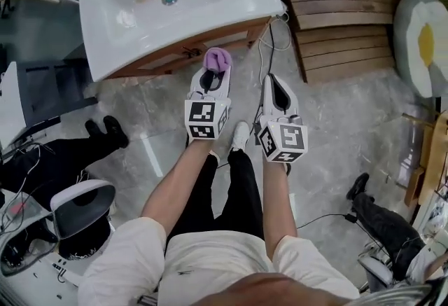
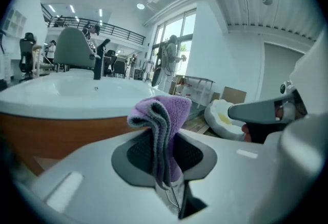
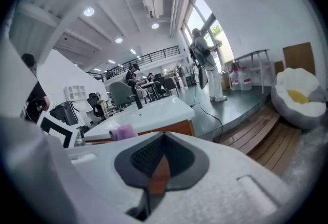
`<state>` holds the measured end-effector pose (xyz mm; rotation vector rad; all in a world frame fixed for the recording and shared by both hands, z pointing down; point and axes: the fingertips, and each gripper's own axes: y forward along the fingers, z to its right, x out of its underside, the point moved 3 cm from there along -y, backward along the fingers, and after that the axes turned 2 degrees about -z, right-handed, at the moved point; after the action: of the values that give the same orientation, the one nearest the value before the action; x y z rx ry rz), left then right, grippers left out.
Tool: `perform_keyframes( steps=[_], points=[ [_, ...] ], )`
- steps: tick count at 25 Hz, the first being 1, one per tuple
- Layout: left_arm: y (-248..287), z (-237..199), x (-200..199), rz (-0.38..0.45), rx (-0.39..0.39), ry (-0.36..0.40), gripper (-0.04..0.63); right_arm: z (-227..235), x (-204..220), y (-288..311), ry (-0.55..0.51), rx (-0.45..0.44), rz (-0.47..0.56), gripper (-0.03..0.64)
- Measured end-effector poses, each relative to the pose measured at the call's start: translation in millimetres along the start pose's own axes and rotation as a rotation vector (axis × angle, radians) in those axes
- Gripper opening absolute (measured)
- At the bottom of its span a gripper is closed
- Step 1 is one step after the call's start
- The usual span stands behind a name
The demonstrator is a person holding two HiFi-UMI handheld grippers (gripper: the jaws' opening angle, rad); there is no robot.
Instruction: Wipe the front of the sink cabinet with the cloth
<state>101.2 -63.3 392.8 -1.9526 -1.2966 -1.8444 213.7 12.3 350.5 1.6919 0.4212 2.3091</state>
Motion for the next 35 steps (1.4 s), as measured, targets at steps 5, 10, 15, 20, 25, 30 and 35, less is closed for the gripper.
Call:
perform_keyframes(
  steps=[5, 10, 15, 20, 25, 30, 35],
  points=[
    [-88.0, 2.1, -60.8, 0.036, -0.017, -0.005, 0.074, -56.8, -58.6, -35.5, -0.026, -0.063, 0.007, -0.003],
    [-153.9, -7.9, -126.0, 0.120, -0.053, 0.000, 0.074, -117.9, -111.6, -52.6, -0.031, -0.185, 0.027, -0.003],
    [-232.9, -34.3, -180.7, 0.178, -0.103, -0.003, 0.074, -186.4, -155.7, -71.4, -0.044, -0.265, 0.041, -0.003],
    [-299.5, -44.8, -232.1, 0.253, -0.143, 0.017, 0.074, -235.5, -197.0, -89.0, -0.042, -0.316, 0.088, -0.003],
    [-357.1, -28.5, -258.0, 0.321, -0.122, 0.072, 0.074, -277.0, -227.1, -120.9, -0.114, -0.364, 0.130, -0.003],
    [-393.4, -30.0, -269.9, 0.367, -0.121, 0.074, 0.074, -316.9, -241.4, -138.8, -0.188, -0.412, 0.147, -0.003],
    [-410.7, -25.2, -276.2, 0.394, -0.115, 0.063, 0.074, -334.3, -241.5, -153.8, -0.223, -0.445, 0.153, -0.003]
  ],
)
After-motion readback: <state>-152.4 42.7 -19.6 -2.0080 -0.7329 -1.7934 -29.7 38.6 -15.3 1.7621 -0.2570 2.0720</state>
